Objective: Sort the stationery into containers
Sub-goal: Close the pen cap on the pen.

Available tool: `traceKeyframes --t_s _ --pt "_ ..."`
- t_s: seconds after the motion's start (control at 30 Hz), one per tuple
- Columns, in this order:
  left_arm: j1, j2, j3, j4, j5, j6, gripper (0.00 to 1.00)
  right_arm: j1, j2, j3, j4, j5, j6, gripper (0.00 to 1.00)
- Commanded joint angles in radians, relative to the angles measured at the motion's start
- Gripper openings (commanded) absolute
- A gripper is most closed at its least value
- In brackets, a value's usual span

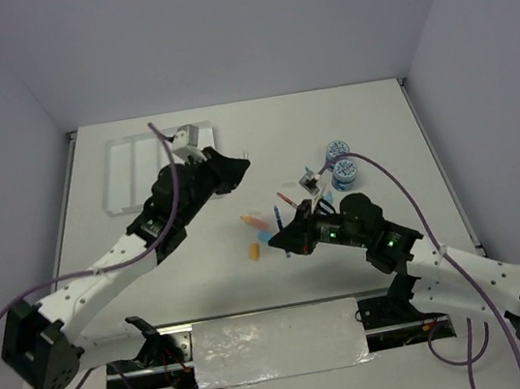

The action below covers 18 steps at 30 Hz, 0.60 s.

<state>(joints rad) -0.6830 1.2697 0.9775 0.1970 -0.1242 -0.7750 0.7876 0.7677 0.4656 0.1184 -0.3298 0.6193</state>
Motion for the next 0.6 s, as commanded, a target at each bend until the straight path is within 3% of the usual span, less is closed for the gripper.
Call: traceKeyframes --t_s 0.0,0.2,0.4,0.57 --pt "0.003 -0.176 -0.134 0.367 0.11 -0.033 0.0 0.119 0.057 0.054 0.269 0.083 0.022 0.0" --pt "-0.006 -0.444 -0.304 0.492 0.185 -0.058 0.0 0.238 0.174 0.105 0.395 0.185 0.02 0.0" --pt "-0.012 -0.622 -0.37 0.452 0.207 -0.07 0.0 0.338 0.26 0.212 0.435 0.204 -0.071 0.0" --pt "-0.012 -0.699 -0.382 0.392 0.218 -0.075 0.0 0.375 0.311 0.306 0.359 0.155 -0.167 0.0"
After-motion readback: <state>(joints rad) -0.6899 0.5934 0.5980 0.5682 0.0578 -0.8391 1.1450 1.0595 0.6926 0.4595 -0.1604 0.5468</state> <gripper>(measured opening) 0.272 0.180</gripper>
